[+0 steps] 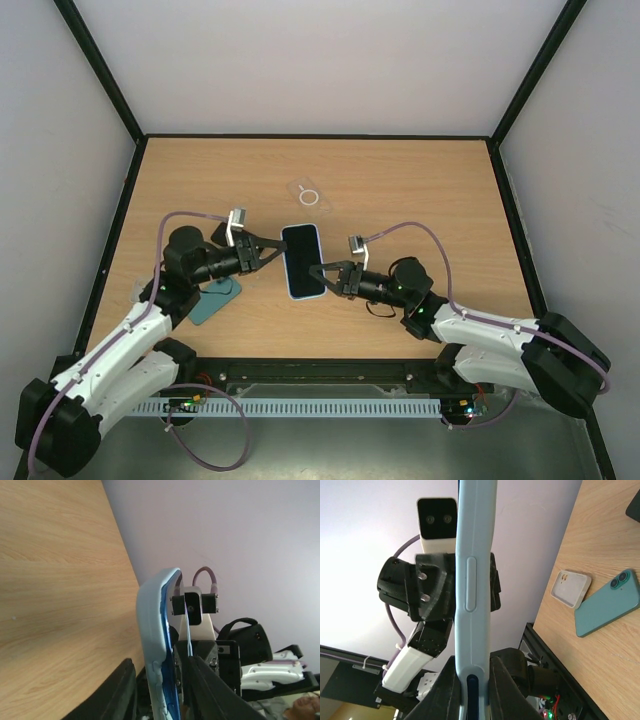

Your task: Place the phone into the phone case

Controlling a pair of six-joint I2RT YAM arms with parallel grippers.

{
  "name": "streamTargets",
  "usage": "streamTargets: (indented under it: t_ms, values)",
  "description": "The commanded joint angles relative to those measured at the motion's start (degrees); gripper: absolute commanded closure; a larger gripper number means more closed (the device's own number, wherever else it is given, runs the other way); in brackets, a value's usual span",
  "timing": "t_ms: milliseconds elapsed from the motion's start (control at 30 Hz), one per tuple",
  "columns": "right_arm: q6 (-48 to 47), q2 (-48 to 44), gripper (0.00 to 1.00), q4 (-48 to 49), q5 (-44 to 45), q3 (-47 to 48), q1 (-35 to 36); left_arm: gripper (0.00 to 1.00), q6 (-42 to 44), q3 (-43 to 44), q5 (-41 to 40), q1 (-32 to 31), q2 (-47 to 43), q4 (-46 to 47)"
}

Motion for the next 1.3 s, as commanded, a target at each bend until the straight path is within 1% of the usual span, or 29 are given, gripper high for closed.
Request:
streamTargets:
  t_ms: [0, 100, 133, 200, 300, 367, 433, 500, 600, 667, 700, 733, 767, 800, 833, 900, 967, 1067, 1200, 1233, 1267]
  values:
    - [-0.9, -0.7, 0.93, 4.3, 2.0, 1.1, 0.0, 0.79, -0.8, -1.3, 2.3, 0.2, 2.0, 3.3]
    - [-1.3, 0.0, 0.93, 4.0, 2.0, 1.2, 0.1, 0.94, -0.1, -0.4, 3.1, 0.2, 4.5, 3.6]
    - [-1.7, 0.2, 0.93, 3.3, 2.0, 1.3, 0.1, 0.97, 0.3, -0.1, 3.1, 0.2, 4.9, 3.4]
    - [-3.1, -0.1, 0.93, 0.6, 2.4, 1.5, 0.0, 0.97, 1.9, 1.1, 2.3, 0.2, 5.4, 0.3]
    - [-6.4, -1.3, 0.93, -5.4, 4.2, 2.3, 0.0, 0.97, 7.0, 4.6, -0.5, 0.2, 6.5, -8.4]
    - [-8.0, -1.8, 0.93, -8.4, 4.4, 3.4, 0.0, 0.97, 8.9, 5.6, -1.1, 0.1, 6.7, -10.4]
    - [-9.0, -2.2, 0.93, -10.1, 4.4, 4.1, 0.1, 0.97, 7.5, 4.8, -0.3, 0.2, 6.1, -8.5]
    - [-9.4, -2.5, 0.93, -10.3, 4.4, 4.1, 0.0, 0.97, 5.4, 3.7, 2.2, 0.2, 5.5, -4.1]
    - [-6.8, -2.8, 0.93, -4.6, 2.8, 2.6, 0.1, 0.97, 0.7, 0.7, 5.9, 0.2, 3.9, 5.9]
    - [-6.3, -3.1, 0.93, -4.8, 3.1, 2.5, 0.0, 0.97, -0.9, 0.2, 6.3, 0.2, 2.9, 8.0]
    - [-7.6, -3.7, 0.94, -7.3, 4.0, 2.8, 0.1, 0.97, -0.9, 0.4, 6.1, 0.2, 2.5, 7.5]
    - [-8.5, -4.6, 0.94, -8.8, 4.8, 2.8, 0.2, 0.93, -0.6, 0.7, 6.0, 0.2, 2.1, 6.6]
    - [-8.9, -5.4, 0.94, -9.6, 5.5, 2.5, 0.2, 0.85, 0.5, 1.1, 5.7, 0.2, 1.9, 5.5]
    - [-9.0, -5.9, 0.94, -9.7, 5.6, 2.3, 0.2, 0.76, 1.5, 1.5, 5.0, 0.2, 1.8, 4.0]
    - [-8.9, -6.1, 0.94, -9.2, 5.3, 2.2, 0.1, 0.71, 2.4, 2.0, 4.3, 0.2, 1.7, 2.6]
    - [-8.6, -6.0, 0.94, -7.9, 3.6, 2.1, 0.2, 0.63, 4.4, 2.6, 2.9, 0.2, 1.9, 0.2]
    - [-8.2, -5.9, 0.94, -6.3, 2.2, 1.9, 0.2, 0.58, 6.3, 3.1, 1.2, 0.2, 2.5, -1.5]
    - [-8.1, -5.6, 0.93, -5.2, 0.9, 1.7, 0.2, 0.55, 7.7, 4.2, 1.1, 0.2, 4.6, -1.5]
    - [-7.9, -4.5, 0.93, -4.3, -0.9, 1.9, 0.3, 0.55, 9.4, 5.4, 0.6, 0.2, 7.2, -2.3]
    - [-8.0, -4.4, 0.93, -4.3, -1.1, 2.0, 0.3, 0.58, 9.8, 5.8, 0.4, 0.2, 7.8, -2.6]
    - [-8.2, -4.2, 0.93, -4.5, -1.3, 2.0, 0.3, 0.67, 10.0, 5.9, 0.4, 0.2, 8.4, -2.5]
